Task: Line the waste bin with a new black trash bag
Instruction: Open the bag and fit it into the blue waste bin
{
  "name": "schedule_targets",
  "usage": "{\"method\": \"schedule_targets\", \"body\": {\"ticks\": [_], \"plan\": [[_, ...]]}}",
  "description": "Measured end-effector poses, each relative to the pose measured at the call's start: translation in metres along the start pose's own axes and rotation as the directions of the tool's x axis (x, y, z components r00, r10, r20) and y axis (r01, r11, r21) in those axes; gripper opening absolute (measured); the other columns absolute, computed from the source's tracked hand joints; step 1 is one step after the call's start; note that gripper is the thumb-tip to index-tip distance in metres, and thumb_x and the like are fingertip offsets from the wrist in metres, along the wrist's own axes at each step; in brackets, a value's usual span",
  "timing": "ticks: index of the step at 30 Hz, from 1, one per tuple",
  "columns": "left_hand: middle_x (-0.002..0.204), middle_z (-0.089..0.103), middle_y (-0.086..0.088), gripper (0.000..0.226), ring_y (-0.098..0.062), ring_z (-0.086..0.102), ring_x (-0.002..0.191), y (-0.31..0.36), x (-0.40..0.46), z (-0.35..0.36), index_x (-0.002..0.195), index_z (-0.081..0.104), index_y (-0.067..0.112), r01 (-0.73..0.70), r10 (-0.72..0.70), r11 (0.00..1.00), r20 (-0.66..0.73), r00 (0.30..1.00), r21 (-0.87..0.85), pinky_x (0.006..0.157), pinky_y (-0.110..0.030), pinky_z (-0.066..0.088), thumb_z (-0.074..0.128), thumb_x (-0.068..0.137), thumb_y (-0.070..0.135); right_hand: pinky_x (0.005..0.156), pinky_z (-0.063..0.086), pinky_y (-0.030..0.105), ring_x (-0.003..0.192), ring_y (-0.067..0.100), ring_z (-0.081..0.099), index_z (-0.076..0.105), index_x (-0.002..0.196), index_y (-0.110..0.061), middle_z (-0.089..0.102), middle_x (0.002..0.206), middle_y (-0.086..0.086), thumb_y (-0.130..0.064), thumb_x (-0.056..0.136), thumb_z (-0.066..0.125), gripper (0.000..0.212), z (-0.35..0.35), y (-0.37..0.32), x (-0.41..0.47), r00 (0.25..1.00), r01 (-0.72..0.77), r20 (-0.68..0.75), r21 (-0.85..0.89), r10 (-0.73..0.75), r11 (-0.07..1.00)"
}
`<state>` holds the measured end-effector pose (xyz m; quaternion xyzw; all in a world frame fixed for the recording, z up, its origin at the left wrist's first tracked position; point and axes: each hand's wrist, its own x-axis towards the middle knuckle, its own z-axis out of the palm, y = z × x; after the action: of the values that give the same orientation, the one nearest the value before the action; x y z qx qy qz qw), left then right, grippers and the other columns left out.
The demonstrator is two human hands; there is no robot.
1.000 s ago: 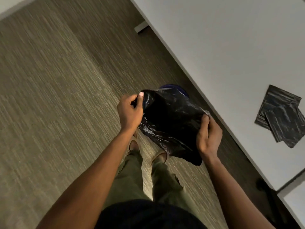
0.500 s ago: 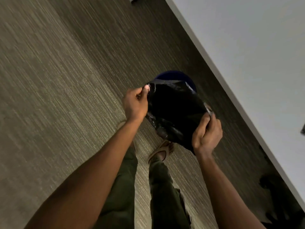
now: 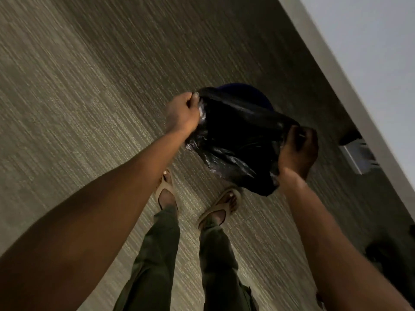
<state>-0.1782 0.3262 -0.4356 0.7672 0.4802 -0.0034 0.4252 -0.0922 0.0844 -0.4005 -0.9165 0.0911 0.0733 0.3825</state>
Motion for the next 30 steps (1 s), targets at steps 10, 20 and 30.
{"method": "schedule_targets", "body": {"ticks": [10,20,30], "plan": [[0.115,0.071,-0.024,0.027,-0.041,0.069,0.107,-0.016,0.090,0.047,0.118,0.067,0.001,-0.198,0.137,0.873,0.167,0.976,0.445,0.081,-0.042,0.055,0.051,0.102,0.014,0.058,0.028,0.025,0.067,0.019,0.049,0.054,0.106,-0.014,0.060,0.101,0.013,-0.013,0.099,0.059,0.009,0.059,0.036,0.068,0.551,0.834,0.286,-0.150,-0.784,0.532],[0.100,0.066,-0.006,0.019,-0.029,0.064,0.086,-0.043,0.119,0.076,0.104,0.055,0.020,-0.397,0.373,0.845,0.137,0.918,0.357,0.064,-0.038,0.041,0.065,0.094,0.033,0.077,0.050,0.045,0.101,0.045,0.063,0.061,0.142,-0.014,0.059,0.132,0.023,-0.002,0.092,0.052,0.052,0.093,0.050,0.119,0.755,0.656,0.406,-0.461,-0.515,0.598],[0.119,0.066,-0.016,0.029,-0.039,0.063,0.112,-0.054,0.145,0.080,0.123,0.070,0.020,-0.406,0.320,0.824,0.268,0.909,0.395,0.084,-0.041,0.050,0.058,0.097,0.020,0.087,0.045,0.048,0.105,0.049,0.060,0.052,0.142,-0.017,0.053,0.134,0.028,-0.042,0.109,0.036,0.044,0.135,0.059,0.163,0.795,0.595,0.519,-0.563,-0.315,0.573]]}}
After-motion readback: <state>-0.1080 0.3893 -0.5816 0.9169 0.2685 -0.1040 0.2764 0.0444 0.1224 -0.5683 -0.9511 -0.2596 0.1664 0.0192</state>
